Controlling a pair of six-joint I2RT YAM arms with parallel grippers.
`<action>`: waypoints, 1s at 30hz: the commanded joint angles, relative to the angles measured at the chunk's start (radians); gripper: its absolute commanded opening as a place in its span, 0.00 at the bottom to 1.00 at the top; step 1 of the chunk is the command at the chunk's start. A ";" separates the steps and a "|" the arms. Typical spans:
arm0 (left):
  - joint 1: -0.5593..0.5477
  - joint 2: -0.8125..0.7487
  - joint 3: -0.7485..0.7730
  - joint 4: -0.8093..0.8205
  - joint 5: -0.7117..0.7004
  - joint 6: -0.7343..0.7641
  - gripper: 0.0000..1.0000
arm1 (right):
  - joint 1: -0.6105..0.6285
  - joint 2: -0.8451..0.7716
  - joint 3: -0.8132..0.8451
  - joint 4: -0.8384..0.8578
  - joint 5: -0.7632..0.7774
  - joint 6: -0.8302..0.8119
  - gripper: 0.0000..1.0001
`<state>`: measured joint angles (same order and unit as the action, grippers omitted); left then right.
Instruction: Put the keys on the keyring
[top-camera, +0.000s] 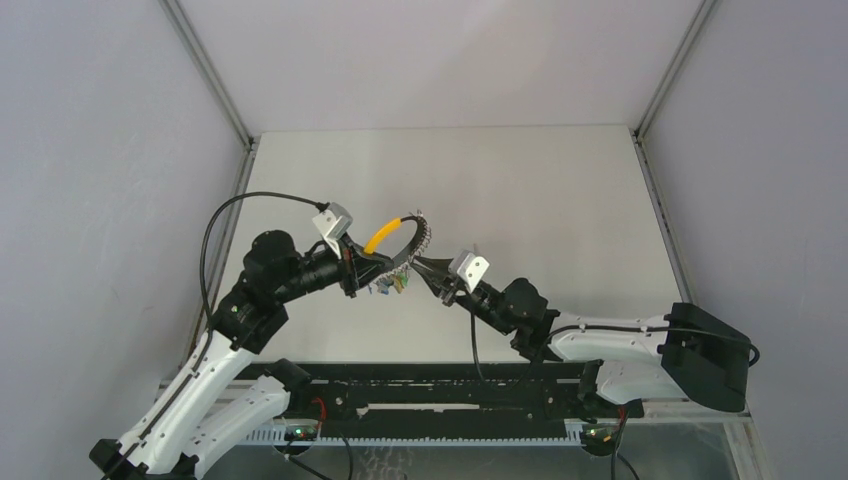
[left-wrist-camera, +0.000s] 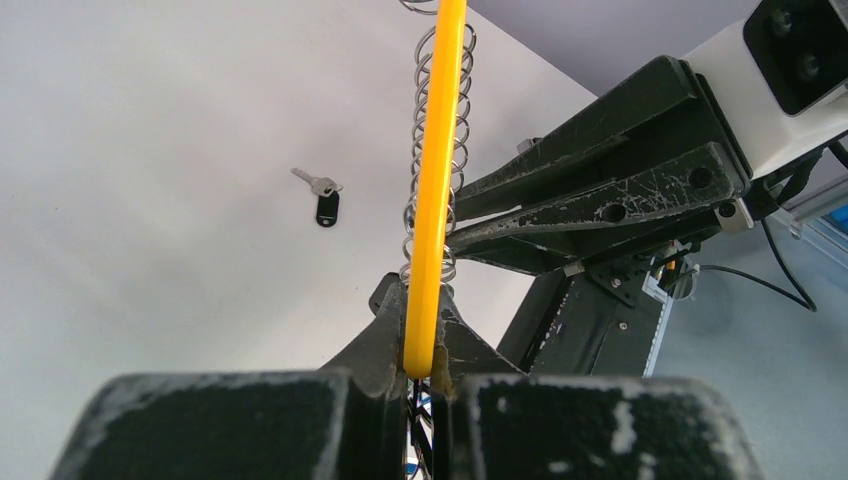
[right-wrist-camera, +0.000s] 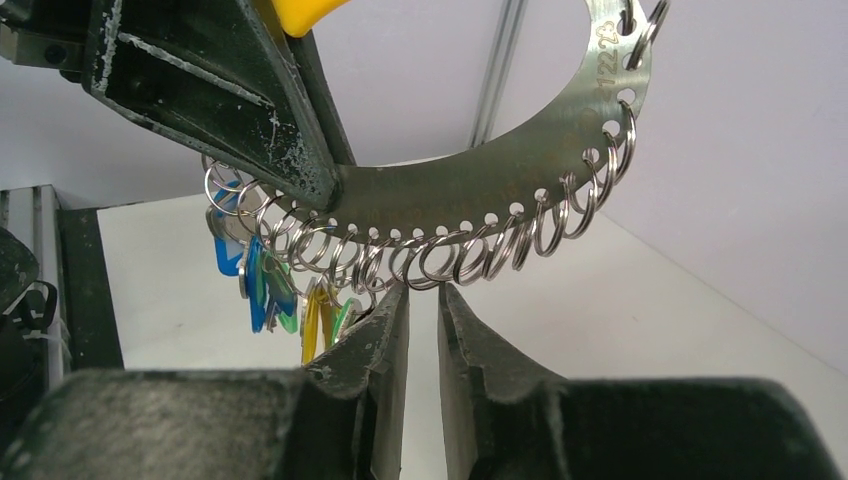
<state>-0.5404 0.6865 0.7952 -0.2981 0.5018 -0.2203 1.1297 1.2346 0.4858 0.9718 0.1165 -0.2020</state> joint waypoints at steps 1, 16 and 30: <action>-0.001 -0.022 0.011 0.081 -0.004 -0.021 0.00 | 0.017 0.010 0.042 0.065 0.046 -0.001 0.17; -0.002 -0.032 -0.003 0.088 -0.025 -0.037 0.00 | 0.065 0.053 0.042 0.154 0.155 -0.032 0.20; -0.006 -0.032 -0.008 0.088 -0.040 -0.042 0.00 | 0.087 0.077 0.043 0.191 0.193 -0.086 0.20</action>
<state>-0.5411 0.6712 0.7948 -0.2935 0.4721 -0.2447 1.2064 1.3113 0.4873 1.1088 0.2863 -0.2592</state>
